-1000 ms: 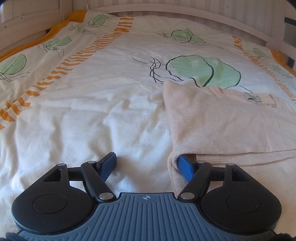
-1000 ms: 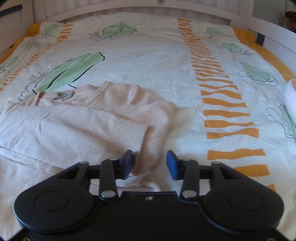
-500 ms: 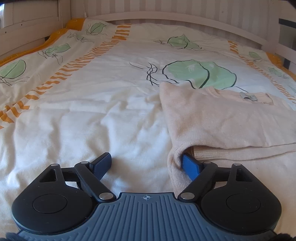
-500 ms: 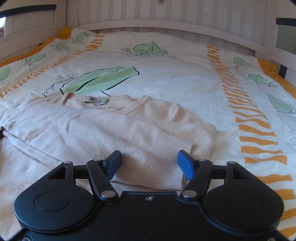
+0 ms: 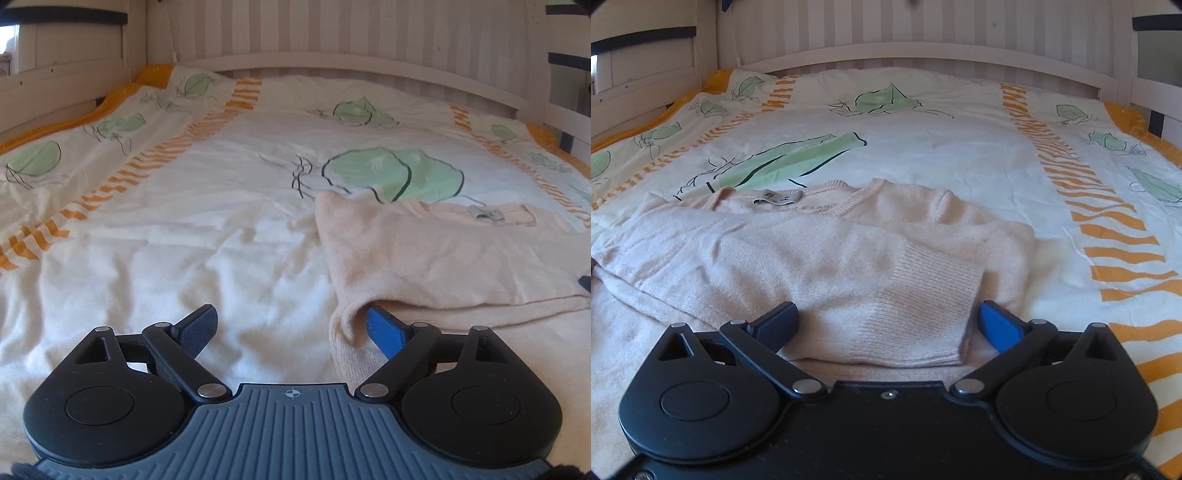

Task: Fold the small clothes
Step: 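Move the left gripper along the sweater's side edge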

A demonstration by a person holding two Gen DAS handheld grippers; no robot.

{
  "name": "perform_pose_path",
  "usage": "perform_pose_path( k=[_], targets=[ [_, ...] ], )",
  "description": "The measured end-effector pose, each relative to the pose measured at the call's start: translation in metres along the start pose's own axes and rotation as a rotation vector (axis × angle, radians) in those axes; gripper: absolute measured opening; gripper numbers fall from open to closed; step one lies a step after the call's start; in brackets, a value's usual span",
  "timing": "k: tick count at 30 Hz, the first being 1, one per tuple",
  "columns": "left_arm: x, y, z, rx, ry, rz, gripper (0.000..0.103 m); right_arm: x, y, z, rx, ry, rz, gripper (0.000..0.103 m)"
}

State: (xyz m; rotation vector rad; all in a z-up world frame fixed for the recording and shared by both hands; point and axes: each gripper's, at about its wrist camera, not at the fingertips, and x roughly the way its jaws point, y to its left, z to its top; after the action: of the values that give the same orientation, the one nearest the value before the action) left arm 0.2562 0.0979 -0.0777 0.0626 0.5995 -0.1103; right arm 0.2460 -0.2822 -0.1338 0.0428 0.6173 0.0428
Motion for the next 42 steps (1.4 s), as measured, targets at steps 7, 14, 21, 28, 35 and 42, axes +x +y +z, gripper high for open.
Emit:
perform_pose_path(
  k=[7,14,21,28,35,42],
  targets=[
    [-0.012,-0.013,0.029,0.044,-0.053,0.019,0.088,0.0,0.0,-0.001,-0.003,-0.008,-0.005,0.103],
    [0.018,-0.039,0.059,0.139,-0.014,-0.003,0.088,0.0,0.0,-0.001,-0.002,-0.009,-0.004,0.103],
    [0.078,-0.046,0.062,0.166,0.096,0.033,0.089,0.0,0.0,-0.001,-0.002,-0.009,-0.004,0.103],
    [0.108,-0.018,0.065,0.03,0.193,0.053,0.103,0.0,0.0,-0.001,-0.003,-0.009,-0.004,0.103],
    [0.11,-0.006,0.075,-0.042,0.215,0.01,0.103,0.0,0.0,-0.001,-0.003,-0.009,-0.004,0.103],
    [0.114,0.008,0.077,-0.175,0.206,0.037,0.102,0.0,0.0,-0.001,-0.002,-0.009,-0.003,0.103]
  ],
)
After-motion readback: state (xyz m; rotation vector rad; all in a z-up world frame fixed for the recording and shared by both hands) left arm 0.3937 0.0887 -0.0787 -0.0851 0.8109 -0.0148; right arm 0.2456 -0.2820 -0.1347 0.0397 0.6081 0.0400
